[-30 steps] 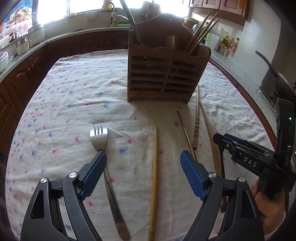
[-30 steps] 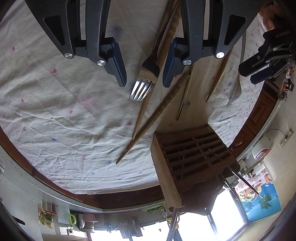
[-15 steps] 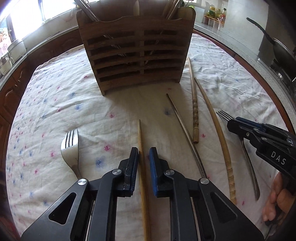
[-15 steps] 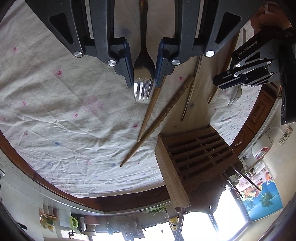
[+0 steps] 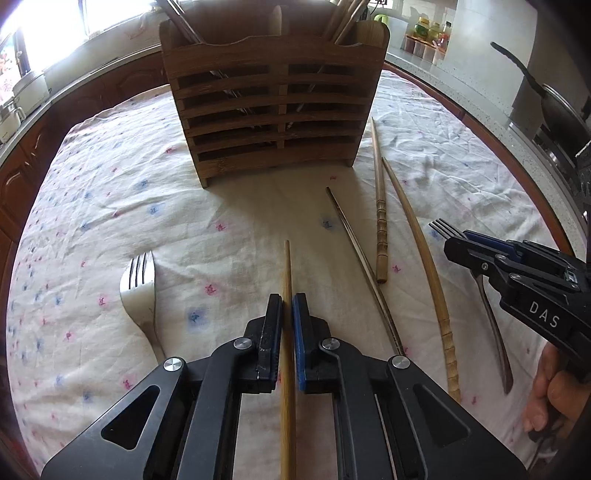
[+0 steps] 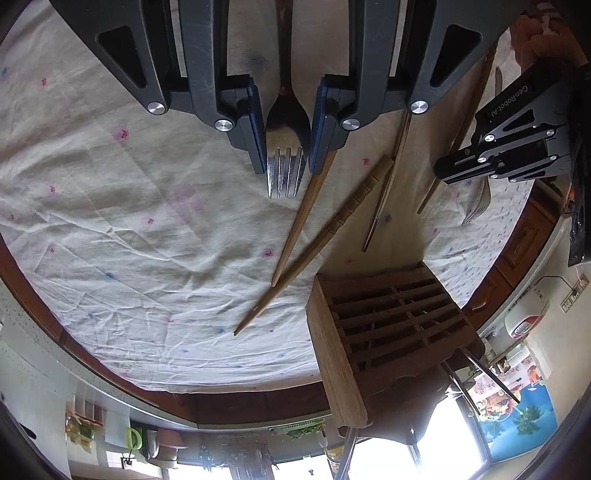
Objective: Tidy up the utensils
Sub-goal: 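Close the left tool on a wooden chopstick while the right tool grasps a steel fork, then lift the wooden chopstick with the left tool while the right tool carries the fork to the holder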
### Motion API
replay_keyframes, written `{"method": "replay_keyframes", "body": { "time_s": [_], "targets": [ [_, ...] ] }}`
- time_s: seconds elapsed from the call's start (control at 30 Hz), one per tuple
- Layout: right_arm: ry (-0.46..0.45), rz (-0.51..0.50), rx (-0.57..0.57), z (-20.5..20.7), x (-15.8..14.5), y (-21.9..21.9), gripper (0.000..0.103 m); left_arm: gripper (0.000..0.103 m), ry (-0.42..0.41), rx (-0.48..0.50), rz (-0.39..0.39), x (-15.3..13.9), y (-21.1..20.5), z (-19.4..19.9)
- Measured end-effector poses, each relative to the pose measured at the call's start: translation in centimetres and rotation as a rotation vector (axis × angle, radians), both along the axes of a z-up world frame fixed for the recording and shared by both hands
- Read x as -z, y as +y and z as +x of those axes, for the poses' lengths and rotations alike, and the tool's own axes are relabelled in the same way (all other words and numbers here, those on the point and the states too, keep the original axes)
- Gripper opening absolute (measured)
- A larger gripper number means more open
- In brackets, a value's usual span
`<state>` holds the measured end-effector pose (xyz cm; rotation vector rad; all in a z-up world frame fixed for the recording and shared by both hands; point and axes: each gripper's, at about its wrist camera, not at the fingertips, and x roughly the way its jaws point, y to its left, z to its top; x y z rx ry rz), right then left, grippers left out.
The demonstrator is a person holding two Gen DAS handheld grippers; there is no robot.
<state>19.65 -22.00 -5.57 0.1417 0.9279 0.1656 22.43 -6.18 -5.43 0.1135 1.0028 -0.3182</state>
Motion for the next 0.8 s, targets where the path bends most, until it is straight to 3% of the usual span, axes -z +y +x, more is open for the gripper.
{"method": "replay_keyframes", "body": {
  "time_s": [0.23,0.4,0.7,0.8],
  "targets": [
    [-0.086,0.058,-0.028,-2.9,-3.7,-0.5,0.023,0.005,-0.044,-0.041,-0.184,-3.4,3.4,-3.4],
    [-0.132,0.128,-0.052,-4.7,-6.2,-0.9,0.022,0.005,-0.103,-0.056,-0.271,-6.2,5.1,-6.2],
    [-0.170,0.222,-0.087,-6.7,-8.0,-0.7,0.021,0.005,-0.177,-0.062,-0.352,-9.3,6.4,-9.1],
    [-0.170,0.267,-0.096,-7.1,-8.1,-0.9,0.015,0.005,-0.188,-0.063,-0.364,-9.6,6.6,-9.7]
  ]
}}
